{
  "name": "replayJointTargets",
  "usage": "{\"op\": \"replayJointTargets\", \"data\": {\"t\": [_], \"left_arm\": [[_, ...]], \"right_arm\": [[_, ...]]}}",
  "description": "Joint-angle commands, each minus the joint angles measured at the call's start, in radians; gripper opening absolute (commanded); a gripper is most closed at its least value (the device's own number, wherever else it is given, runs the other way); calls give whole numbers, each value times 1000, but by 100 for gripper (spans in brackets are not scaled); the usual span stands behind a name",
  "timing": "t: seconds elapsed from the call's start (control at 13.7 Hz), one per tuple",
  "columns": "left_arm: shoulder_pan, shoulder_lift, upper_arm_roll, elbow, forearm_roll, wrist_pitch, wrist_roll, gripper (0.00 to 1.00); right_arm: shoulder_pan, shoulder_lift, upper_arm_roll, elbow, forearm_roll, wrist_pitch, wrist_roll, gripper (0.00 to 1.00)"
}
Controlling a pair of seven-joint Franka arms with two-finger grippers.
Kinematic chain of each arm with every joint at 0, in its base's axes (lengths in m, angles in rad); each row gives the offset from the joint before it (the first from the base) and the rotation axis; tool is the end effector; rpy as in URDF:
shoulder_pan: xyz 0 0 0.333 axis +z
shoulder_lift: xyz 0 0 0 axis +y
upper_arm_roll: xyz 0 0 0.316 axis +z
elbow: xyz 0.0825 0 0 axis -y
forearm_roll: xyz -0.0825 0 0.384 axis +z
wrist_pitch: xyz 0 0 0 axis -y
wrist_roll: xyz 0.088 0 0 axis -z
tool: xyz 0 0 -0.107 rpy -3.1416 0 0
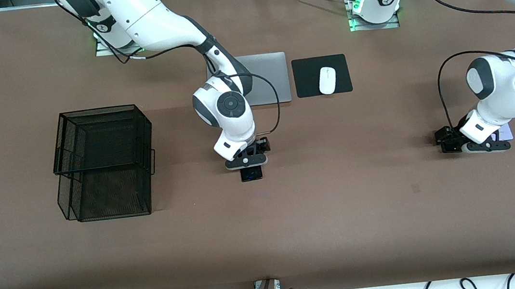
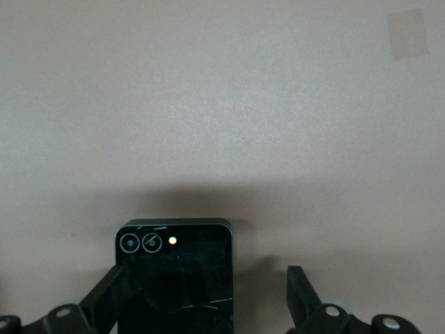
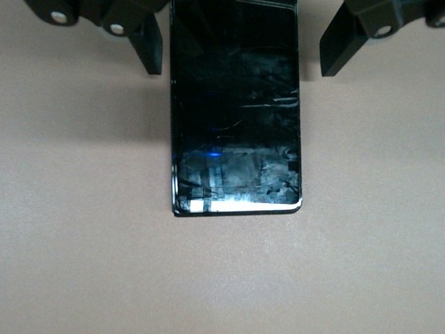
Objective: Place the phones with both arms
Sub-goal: 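Grasp the black phone with the right gripper while the left gripper grasps the flip phone, then carry the black phone with the right gripper into the mesh basket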
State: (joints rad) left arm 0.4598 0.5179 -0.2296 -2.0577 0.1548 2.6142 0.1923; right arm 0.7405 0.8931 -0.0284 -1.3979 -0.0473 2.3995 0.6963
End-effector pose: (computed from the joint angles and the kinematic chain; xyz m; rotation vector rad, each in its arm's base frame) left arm 0.5822 0.1343 0.1912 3.1207 -0.0962 0.0980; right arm 0.5576 0.4867 0.1790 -3.1066 -0.0944 -0.1845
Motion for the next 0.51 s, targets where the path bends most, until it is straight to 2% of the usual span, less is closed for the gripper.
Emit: {"op": "replayJointTargets", "data": {"t": [0.0, 0.29, 0.36, 0.44], "left_arm": [[43, -22, -14, -22, 14, 10, 64, 100], [74, 5, -14, -21, 14, 67, 99, 100], [76, 11, -14, -21, 14, 73, 89, 100], [74, 14, -14, -21, 14, 75, 85, 100]], "right_arm": [[11, 23, -11, 25, -52, 3, 26, 100], [11, 26, -11, 25, -59, 4, 60, 98], [11, 26, -11, 25, -62, 4, 58, 90], [11, 26, -11, 25, -69, 6, 57, 76]]}}
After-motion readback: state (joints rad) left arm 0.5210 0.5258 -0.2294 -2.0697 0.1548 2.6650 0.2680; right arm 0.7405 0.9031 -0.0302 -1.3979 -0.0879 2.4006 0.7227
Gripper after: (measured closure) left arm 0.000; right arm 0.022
